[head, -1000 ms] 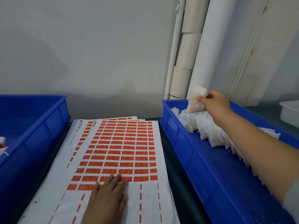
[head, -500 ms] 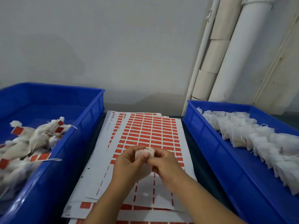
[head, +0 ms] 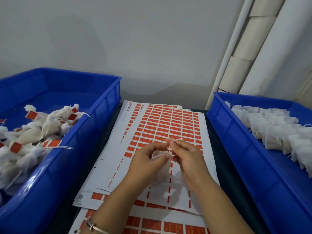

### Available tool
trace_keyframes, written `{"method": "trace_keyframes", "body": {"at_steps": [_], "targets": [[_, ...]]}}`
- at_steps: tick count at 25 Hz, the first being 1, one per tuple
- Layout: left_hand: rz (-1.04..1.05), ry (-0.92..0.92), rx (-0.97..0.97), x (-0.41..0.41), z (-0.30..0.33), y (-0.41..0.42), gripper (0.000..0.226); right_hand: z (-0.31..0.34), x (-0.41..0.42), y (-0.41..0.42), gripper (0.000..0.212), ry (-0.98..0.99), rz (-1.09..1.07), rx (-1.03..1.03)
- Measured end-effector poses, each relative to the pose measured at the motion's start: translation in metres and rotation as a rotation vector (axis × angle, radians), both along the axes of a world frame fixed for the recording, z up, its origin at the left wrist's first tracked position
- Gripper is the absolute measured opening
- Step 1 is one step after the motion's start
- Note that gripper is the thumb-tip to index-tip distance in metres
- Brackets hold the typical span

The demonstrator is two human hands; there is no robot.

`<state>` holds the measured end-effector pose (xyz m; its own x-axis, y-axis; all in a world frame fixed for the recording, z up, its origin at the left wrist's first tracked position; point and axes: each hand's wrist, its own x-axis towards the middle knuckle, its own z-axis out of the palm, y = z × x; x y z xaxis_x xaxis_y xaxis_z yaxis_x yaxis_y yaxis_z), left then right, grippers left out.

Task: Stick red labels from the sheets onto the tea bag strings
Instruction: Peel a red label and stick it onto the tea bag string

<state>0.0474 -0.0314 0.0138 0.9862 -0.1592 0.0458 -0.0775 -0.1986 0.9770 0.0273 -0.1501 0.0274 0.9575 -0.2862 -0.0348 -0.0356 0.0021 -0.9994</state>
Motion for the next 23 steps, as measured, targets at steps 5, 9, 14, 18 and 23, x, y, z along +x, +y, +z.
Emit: {"method": "trace_keyframes", "body": {"at_steps": [5, 9, 14, 18, 23], "targets": [[-0.075, -0.016, -0.006, -0.003, 0.003, -0.001, 0.014, 0.002, -0.009, -0.005, 0.015, -0.116, 0.016, 0.053], [-0.151, -0.023, 0.156, -0.006, 0.003, -0.004, 0.015, 0.006, -0.01, -0.029, 0.016, -0.176, -0.113, 0.302], [-0.208, 0.018, 0.091, -0.013, 0.004, -0.004, 0.017, -0.006, -0.007, -0.025, 0.02, -0.142, -0.078, 0.457], [-0.171, 0.124, -0.15, -0.013, 0.009, -0.001, 0.015, -0.017, -0.006, -0.017, 0.038, 0.006, 0.069, 0.228], [-0.025, 0.226, -0.42, -0.007, 0.012, 0.006, 0.023, -0.027, -0.012, 0.003, 0.055, 0.12, 0.367, -0.286]]}}
